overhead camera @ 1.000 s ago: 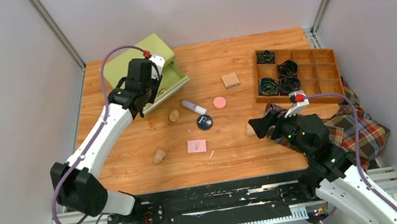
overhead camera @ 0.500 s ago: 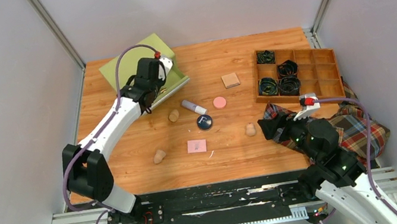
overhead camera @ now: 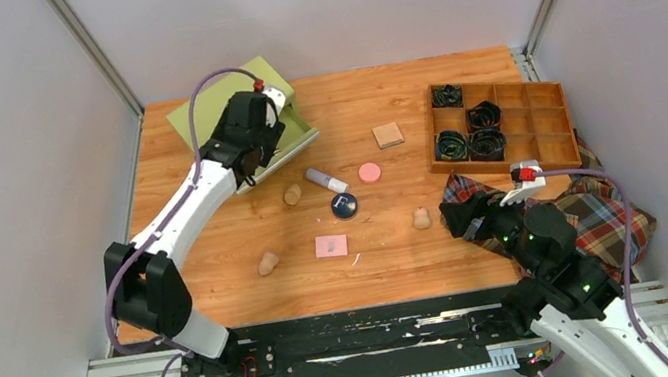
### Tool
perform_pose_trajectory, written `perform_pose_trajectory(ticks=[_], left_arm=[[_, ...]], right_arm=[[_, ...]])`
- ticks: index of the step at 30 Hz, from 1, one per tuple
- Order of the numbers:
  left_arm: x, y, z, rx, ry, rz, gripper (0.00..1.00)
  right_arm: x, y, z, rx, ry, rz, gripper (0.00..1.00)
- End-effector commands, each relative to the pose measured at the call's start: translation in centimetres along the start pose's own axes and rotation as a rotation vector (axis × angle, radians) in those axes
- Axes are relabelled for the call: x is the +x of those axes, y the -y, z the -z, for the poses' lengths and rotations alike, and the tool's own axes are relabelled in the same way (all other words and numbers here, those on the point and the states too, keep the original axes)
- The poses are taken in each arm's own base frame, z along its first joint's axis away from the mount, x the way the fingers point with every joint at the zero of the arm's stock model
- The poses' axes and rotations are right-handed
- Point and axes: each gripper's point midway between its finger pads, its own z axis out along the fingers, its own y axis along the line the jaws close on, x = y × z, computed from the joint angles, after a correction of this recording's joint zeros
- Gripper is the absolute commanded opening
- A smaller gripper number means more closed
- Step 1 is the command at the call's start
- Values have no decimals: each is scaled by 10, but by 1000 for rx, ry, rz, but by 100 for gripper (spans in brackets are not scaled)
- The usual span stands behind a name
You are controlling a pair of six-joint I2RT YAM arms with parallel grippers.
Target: Organize the makeup
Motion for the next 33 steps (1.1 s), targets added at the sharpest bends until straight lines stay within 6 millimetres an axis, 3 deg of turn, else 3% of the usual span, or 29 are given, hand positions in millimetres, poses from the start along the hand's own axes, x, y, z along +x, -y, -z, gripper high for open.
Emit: perform_pose_trajectory(ticks=[1,3,7,14,18,22,29,33], left_arm=[[-51,-19,55,37,156,267,80],[-59,-8,76,113,174,406,80],[-60,55,98,246,157,587,80],[-49,173,97,202,1,712,82],[-34,212,77,179,-113,879,82],[-36,233,54,128,-132,948,81],[-41,238,16,3,-181,1062,81],[-41,226,2,-88,-155,1080,82]], right_arm=[[-13,7,4,43,35,7,83],[-14,9,4,58,37,17,83],[-16,13,4,76,43,26,83],[-14,7,3,53,20,16,83],[-18,7,11,52,33,11,83],[-21,13,19,71,49,30,83],[-16,18,30,85,24,44,83],[-9,17,30,73,13,1,83]])
